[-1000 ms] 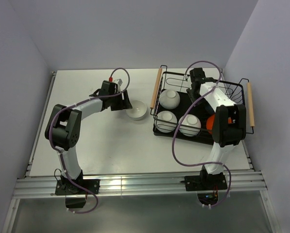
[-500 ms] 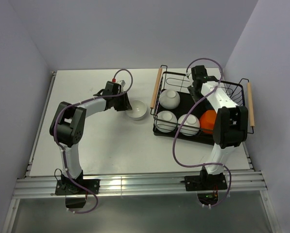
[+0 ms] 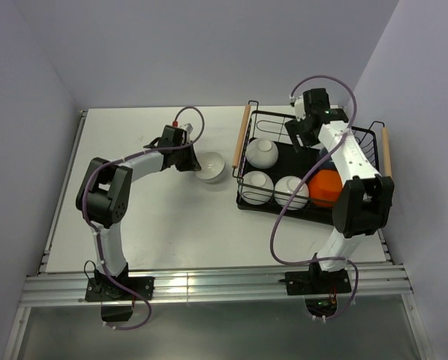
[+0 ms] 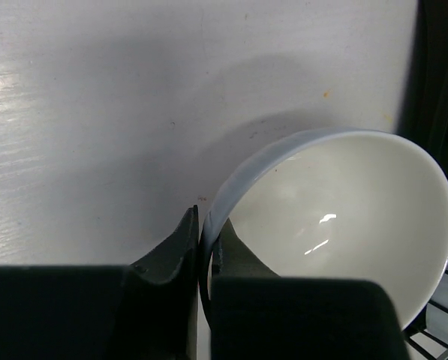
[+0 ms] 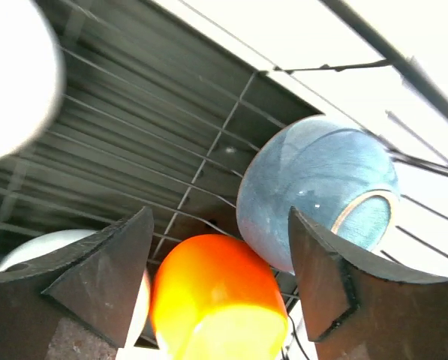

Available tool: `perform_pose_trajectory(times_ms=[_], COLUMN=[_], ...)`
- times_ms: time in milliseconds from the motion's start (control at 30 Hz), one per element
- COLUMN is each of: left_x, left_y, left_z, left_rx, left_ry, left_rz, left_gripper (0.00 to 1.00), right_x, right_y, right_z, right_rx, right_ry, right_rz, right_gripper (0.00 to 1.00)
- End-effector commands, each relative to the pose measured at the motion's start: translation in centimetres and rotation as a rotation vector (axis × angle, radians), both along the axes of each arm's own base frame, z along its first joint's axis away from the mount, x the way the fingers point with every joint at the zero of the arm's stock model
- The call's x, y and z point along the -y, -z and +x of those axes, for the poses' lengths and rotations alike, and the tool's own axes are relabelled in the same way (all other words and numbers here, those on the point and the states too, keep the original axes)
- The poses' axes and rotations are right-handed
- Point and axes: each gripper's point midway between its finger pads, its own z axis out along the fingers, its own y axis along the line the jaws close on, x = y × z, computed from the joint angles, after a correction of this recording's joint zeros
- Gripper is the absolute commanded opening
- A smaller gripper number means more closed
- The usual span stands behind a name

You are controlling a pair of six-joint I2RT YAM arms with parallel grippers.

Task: Load the bowls into the dish rack

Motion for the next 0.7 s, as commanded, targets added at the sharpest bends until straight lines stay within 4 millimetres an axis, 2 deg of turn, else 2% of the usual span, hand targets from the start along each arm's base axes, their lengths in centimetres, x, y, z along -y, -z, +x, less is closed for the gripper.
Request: perform_pose_trajectory(times_ms=[0, 33, 100, 133, 167, 233, 267, 333, 367, 400, 433, 467, 500, 533, 667], left_x=[1.1, 0.9, 0.3, 0.0, -0.8, -1.3, -1.9, -2.5, -2.8, -3.0, -3.2, -3.4, -3.5, -3.5, -3.0], left_y=[-7.8, -8.3, -10.8, -11.6, -13.6, -15.5, -17.6, -19.9, -22.4, -23.6, -24.9, -27.5, -28.9, -31.2, -35.5], left_z=[1.6, 1.6, 1.5, 1.4, 1.3, 0.9, 0.4, -0.1, -0.8, -1.1, -1.5, -2.2, -2.5, -3.2, -4.6], left_rx=[0.174, 0.184, 0.233, 0.250, 0.290, 0.326, 0.366, 0.416, 0.467, 0.500, 0.527, 0.584, 0.613, 0.657, 0.712], left_ry=[0.000, -0.003, -0.013, -0.017, -0.030, -0.037, -0.042, -0.042, -0.038, -0.033, -0.030, -0.028, -0.025, -0.022, -0.017], left_rz=[-0.104, -0.102, -0.118, -0.121, -0.128, -0.139, -0.155, -0.159, -0.172, -0.172, -0.178, -0.194, -0.206, -0.230, -0.324], left_gripper=[0.00, 0.00, 0.00, 0.00, 0.00, 0.00, 0.00, 0.00, 0.00, 0.00, 0.00, 0.00, 0.00, 0.00, 0.00], right_x=[-1.2, -1.3, -2.2, -1.9, -2.1, -2.3, -2.5, -2.9, -3.1, -3.3, -4.3, -5.2, -6.9, -7.8, -11.5], right_y=[-7.3, -8.0, -9.9, -11.1, -12.0, -14.3, -15.0, -17.1, -18.0, -18.7, -19.4, -20.6, -21.3, -21.9, -25.6], right_z=[0.2, 0.1, 0.0, -0.3, -0.3, -0.6, -0.6, -0.8, -0.8, -0.9, -1.2, -1.8, -2.4, -3.0, -5.9], right_rx=[0.173, 0.185, 0.218, 0.247, 0.273, 0.336, 0.359, 0.414, 0.439, 0.459, 0.468, 0.484, 0.477, 0.474, 0.497], right_ry=[-0.015, -0.015, -0.030, -0.024, -0.019, -0.017, -0.007, 0.008, 0.014, 0.017, 0.000, -0.033, -0.079, -0.104, -0.220], right_rz=[0.116, 0.137, 0.215, 0.236, 0.263, 0.296, 0.315, 0.358, 0.376, 0.399, 0.453, 0.499, 0.584, 0.633, 0.852], right_gripper=[0.85, 0.89, 0.99, 1.00, 1.00, 1.00, 1.00, 1.00, 1.00, 1.00, 1.00, 1.00, 1.00, 1.00, 0.98])
